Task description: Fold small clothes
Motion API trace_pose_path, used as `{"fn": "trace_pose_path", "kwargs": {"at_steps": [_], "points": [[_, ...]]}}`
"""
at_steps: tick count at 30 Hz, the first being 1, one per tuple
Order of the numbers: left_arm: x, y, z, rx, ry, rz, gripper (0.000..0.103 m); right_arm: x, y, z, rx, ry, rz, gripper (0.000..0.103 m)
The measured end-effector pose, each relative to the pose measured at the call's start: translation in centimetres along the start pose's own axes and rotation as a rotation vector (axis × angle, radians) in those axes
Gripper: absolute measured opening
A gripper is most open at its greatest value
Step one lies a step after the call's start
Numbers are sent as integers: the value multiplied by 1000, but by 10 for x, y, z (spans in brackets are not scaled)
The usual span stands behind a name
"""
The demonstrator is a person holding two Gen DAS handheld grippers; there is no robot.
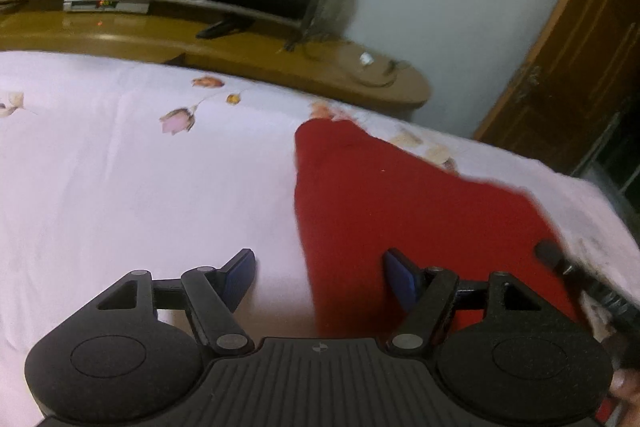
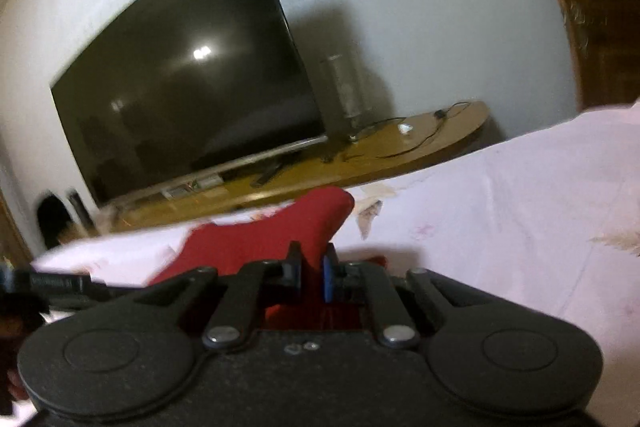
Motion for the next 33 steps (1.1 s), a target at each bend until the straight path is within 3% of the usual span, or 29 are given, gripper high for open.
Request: {"fn": "trace_pose_path", "kwargs": {"at_steps": [2,5,8,11,12,13,14,16,19,22,23,24,25,30,33], "points": [[-3,-5,1,18,-3,18,72,-20,-18,-21,95,-58,-65,10],[-7,-7,4,14,-43,52,78,-28,-22,-21,95,-87,-88,10],[-3,-6,4,31,-13,23,79,-25,-21,-24,105,-50,-118,10],[3,13,9,-40,-15,12,78,-25,-23,-22,116,-53,-113,13],[4,22,13,-79,-23,12,78,-23,-19,-17,113,-50,-104,19],[5,29,17,-108,-28,-3,78,-23,-7,-10,86,-40,-100,28],[4,32,22,-131,-31,-16,78,-21,5,-1,50,-22,-97,30],[-4,33,32,-159,-44,-56,76,-13,11,14,11,22,-85,30],[-33,28,40,-180,-86,-157,66,7,-2,25,29,117,-37,28],[-55,1,26,-93,-141,-177,66,29,-27,15,109,322,-37,25],[-57,-15,14,-32,-166,-158,66,26,-36,7,166,335,-47,24],[-59,-24,9,-24,-184,-141,66,15,-49,-8,269,321,-77,24],[-59,-26,8,-39,-183,-144,66,4,-53,-17,295,301,-87,24],[-48,4,14,-72,-136,-155,66,0,-45,-13,270,290,-106,23],[-35,35,6,-110,-104,-163,66,15,-17,-3,209,259,-56,23]]}}
Point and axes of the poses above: each gripper's, at about its wrist camera, not at the fingertips, and y roughly against the way its jaws point, x to its left, z to its top, the point moved 10 cm from there along -y, roughly the way its jaws point, and after that the axes turned 9 degrees about z, right-handed, at the moved point
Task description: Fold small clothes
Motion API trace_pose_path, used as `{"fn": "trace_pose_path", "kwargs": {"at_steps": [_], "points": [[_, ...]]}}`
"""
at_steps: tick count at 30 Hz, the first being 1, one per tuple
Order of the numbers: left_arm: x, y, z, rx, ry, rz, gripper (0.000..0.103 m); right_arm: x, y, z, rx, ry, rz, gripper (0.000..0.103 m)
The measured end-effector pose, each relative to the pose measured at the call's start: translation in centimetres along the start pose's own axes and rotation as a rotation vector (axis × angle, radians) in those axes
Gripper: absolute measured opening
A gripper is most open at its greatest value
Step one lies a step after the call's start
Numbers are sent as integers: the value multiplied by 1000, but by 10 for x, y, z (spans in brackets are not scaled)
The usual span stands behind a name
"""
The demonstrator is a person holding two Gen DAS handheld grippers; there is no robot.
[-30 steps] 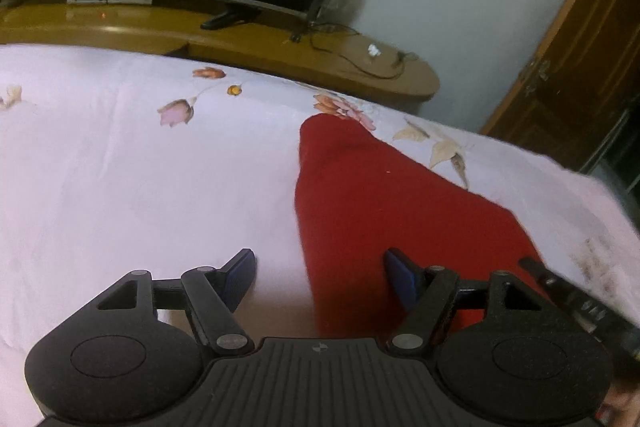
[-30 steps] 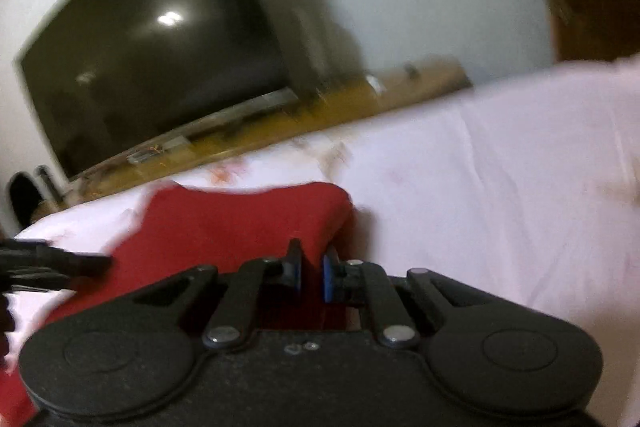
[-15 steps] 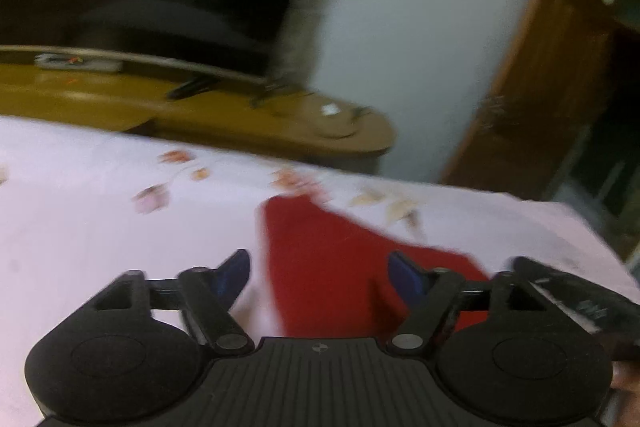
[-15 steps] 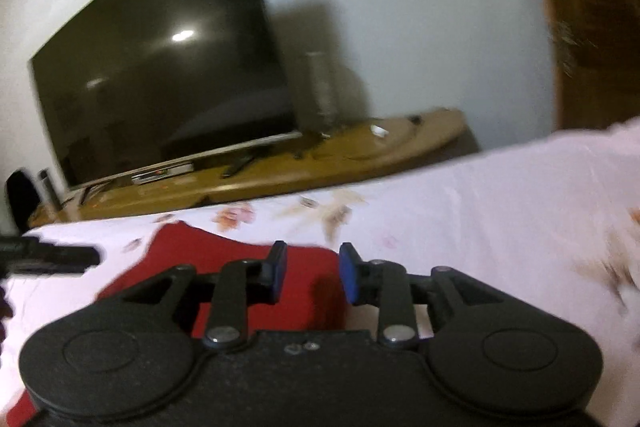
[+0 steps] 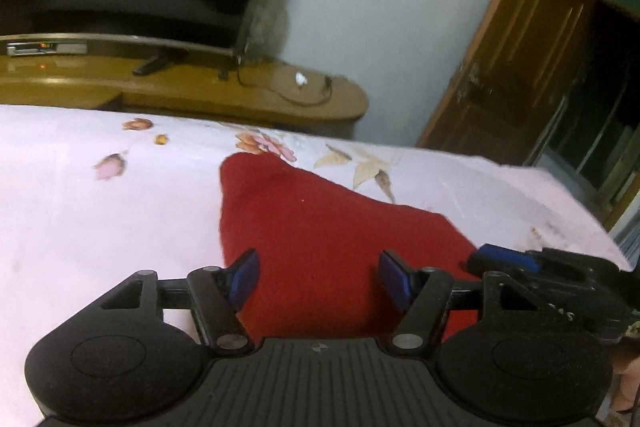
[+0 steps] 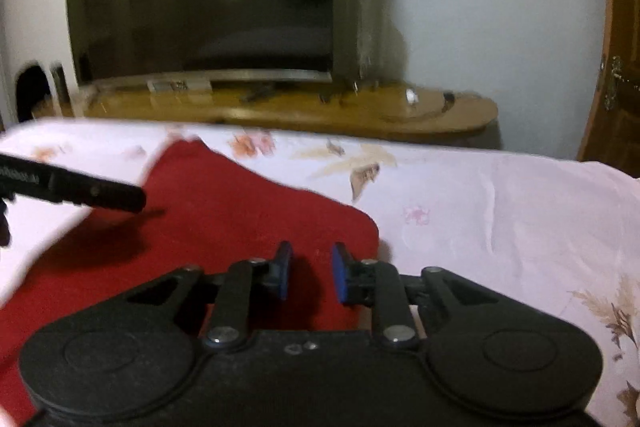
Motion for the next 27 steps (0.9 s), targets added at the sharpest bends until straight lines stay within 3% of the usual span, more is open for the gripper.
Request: {"fn": "trace_pose_path", "kwargs": {"at_steps": [3,5,7,9,11,13,15,18,19,20,21,22,24,27], "points": [[-4,14,-18,29,-31,-16,66,25,28,-5,-37,26,75,23],[-5,4,-35,73,-120,38,66,47,32,-13,-21,100,113,22],[1,0,-40,90,-99,13,68,53,18,-35,73,219,46,22],[12,4,-39,118,-25,-3,68,41,16,-37,61,177,46,20],[14,22,-37,92,-32,20,68,37,19,-31,74,147,35,21],[12,46,-38,68,-31,2,68,42,38,-22,44,138,21,27],[8,61,-48,79,-27,-21,68,51,62,-19,-5,88,66,32],[1,63,-76,137,-47,-32,68,80,72,-34,4,83,129,47],[3,59,-87,162,-66,-10,68,90,69,-41,23,111,139,45],[7,59,-95,171,-92,13,68,96,63,-54,65,169,120,41],[11,60,-99,158,-99,9,68,94,53,-70,135,249,44,34],[17,63,-99,157,-68,1,68,85,51,-78,138,265,7,34],[26,71,-98,152,-70,20,68,63,55,-78,124,139,6,32],[33,76,-99,155,-53,24,68,46,64,-76,137,152,-73,35]]}}
Point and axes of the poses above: each gripper's, at about its wrist camera, not at the fingertips, and y roughly against the way its jaws point, x to its left, z to its top, the point moved 10 cm from there along -y, roughly the way its jaws point, and after that the axes turned 9 degrees about z, right-handed, at the moved point
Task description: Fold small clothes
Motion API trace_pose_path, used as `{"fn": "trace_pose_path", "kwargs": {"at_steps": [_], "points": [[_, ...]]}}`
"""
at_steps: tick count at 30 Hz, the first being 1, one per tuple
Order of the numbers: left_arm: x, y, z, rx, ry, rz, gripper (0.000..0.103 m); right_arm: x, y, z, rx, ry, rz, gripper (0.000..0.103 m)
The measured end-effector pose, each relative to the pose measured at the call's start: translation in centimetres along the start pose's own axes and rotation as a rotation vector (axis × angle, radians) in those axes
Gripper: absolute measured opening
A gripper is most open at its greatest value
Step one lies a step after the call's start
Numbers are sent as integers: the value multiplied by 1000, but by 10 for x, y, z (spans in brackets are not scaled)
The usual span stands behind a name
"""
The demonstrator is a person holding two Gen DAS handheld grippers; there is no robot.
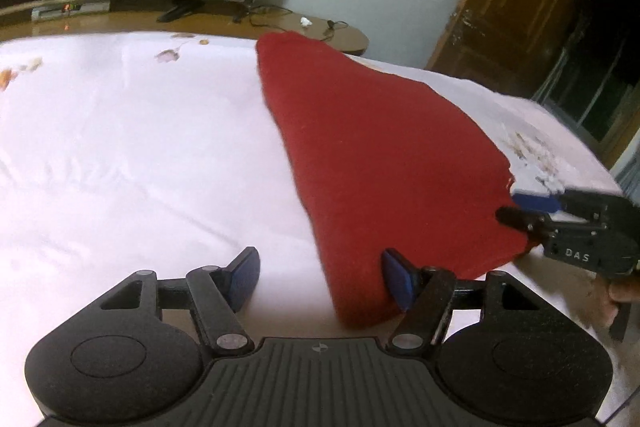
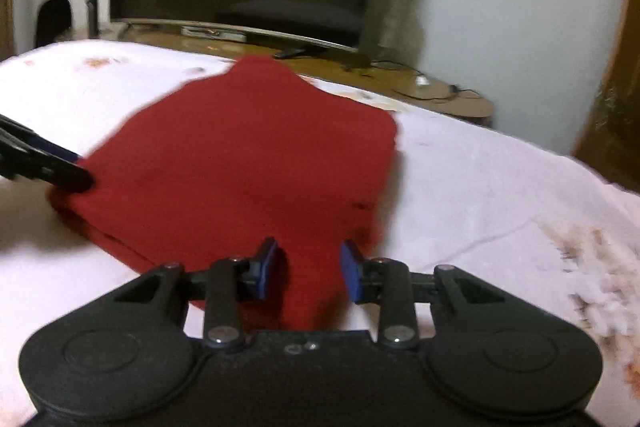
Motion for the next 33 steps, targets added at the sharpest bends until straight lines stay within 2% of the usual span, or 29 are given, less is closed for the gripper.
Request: {"fn": "trace_pose_path", "kwargs": {"at_steps": [2,5,7,9,11,12,13,15,17,21,22,25,26,28,30,32,33], "points": [[0,5,5,-11,31,8,68,-10,5,-6,-4,-111,45,36],[-5,21,9,-62,85,-31,68,-23,31,-4,-86,-322,105,39],[-10,16,5,-45,82,-33,68,-21,32,-2,-97,-406,157,39],[-12,4,-3,-5,73,-16,68,-15,22,-8,-63,-474,215,39],[-7,-3,-9,-1,86,-10,68,-16,14,-18,-47,-488,205,30],[-5,-3,-10,-4,90,-13,68,-17,12,-21,-51,-485,198,16],[-5,0,-12,-5,83,-8,68,-20,11,-22,-54,-493,196,10],[-6,5,-20,-15,46,2,68,-28,12,-23,-60,-493,186,8],[-8,5,-21,-27,24,9,68,-28,10,-28,-52,-469,186,8],[-6,18,-11,-38,44,30,68,-27,14,-27,-44,-470,195,11],[-5,25,-5,-66,47,28,68,-29,20,-24,-56,-486,201,21],[3,30,12,-104,86,7,68,-43,36,-11,-158,-519,190,33],[6,27,17,-103,105,5,68,-50,34,-7,-172,-542,193,33],[11,20,28,-102,125,1,68,-60,27,3,-190,-573,194,23],[9,13,36,-102,128,2,68,-62,19,18,-216,-541,190,18],[5,7,41,-101,122,-4,68,-62,6,29,-205,-503,170,18],[3,4,43,-100,119,-6,68,-63,-2,31,-194,-495,156,23]]}}
Point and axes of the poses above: each gripper's, at about its wrist camera, not at the fingertips, and y roughly against the way its jaws point, x to its left, z to its top, the point moved 10 cm from there along -y, roughly the way its jaws point, and after that the axes turned 9 degrees about z, right-handed, at the moved point
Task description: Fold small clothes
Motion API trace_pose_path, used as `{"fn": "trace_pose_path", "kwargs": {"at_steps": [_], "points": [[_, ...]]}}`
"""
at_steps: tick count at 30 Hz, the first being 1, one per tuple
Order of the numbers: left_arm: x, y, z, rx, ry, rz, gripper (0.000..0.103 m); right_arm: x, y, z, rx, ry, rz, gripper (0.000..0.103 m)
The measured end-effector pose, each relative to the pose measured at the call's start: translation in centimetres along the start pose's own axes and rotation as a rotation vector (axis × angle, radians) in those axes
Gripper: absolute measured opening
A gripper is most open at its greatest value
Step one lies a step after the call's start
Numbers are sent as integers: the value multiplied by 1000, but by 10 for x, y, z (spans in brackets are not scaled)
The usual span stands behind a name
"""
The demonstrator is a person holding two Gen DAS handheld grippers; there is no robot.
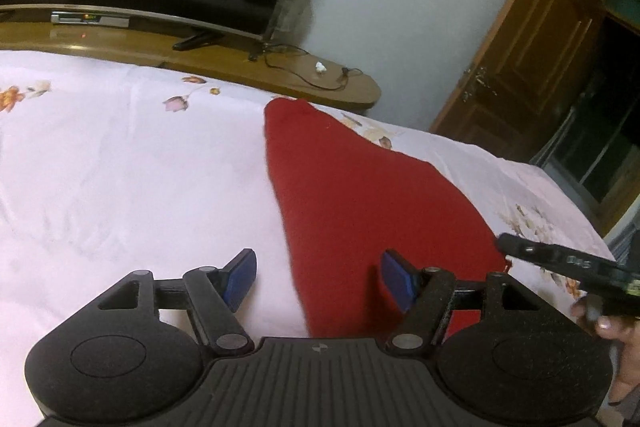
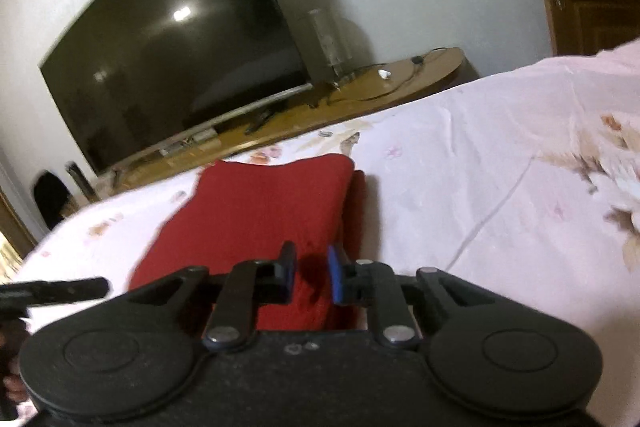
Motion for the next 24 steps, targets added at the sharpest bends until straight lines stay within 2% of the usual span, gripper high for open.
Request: {"fn": "trace_pose_path", "kwargs": {"at_steps": [1,3,4,7,14,19,21,23,24], "points": [[-2,-3,0,3,-4,-3,68,-2,-7,0,12,1,-9,25],[-7,-10,-1,15,-15,-5,68,1,-17,-4,43,-14,27,11],[-8,-14,-2,24,-17,-8,68,4,-20,-7,62,-19,52,11],[-8,-24,-6,51,-24,1,68,-6,-28,-16,110,-6,13,10],[-5,-33,-8,63,-9,-17,68,-8,-31,-18,132,44,-5,11],[-6,-35,-8,65,-21,-20,68,-14,-32,-16,127,-22,9,14],[-7,-35,-7,66,-33,-17,68,-13,-29,-15,125,-46,23,20],[-8,-35,-5,67,-40,-16,68,-14,-22,-9,99,-72,29,37],[-9,-34,-4,66,-39,-21,68,-15,-19,-6,81,-84,32,52]]}}
Point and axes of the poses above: each gripper's, at about its wrist camera, not at the fingertips, and y roughly against the way its jaws point, x to its left, z to its top, the point moved 10 cm from there along -y, roughly the way its jaws point, and after that the axes turned 9 degrees about z, right-handed, at the moved point
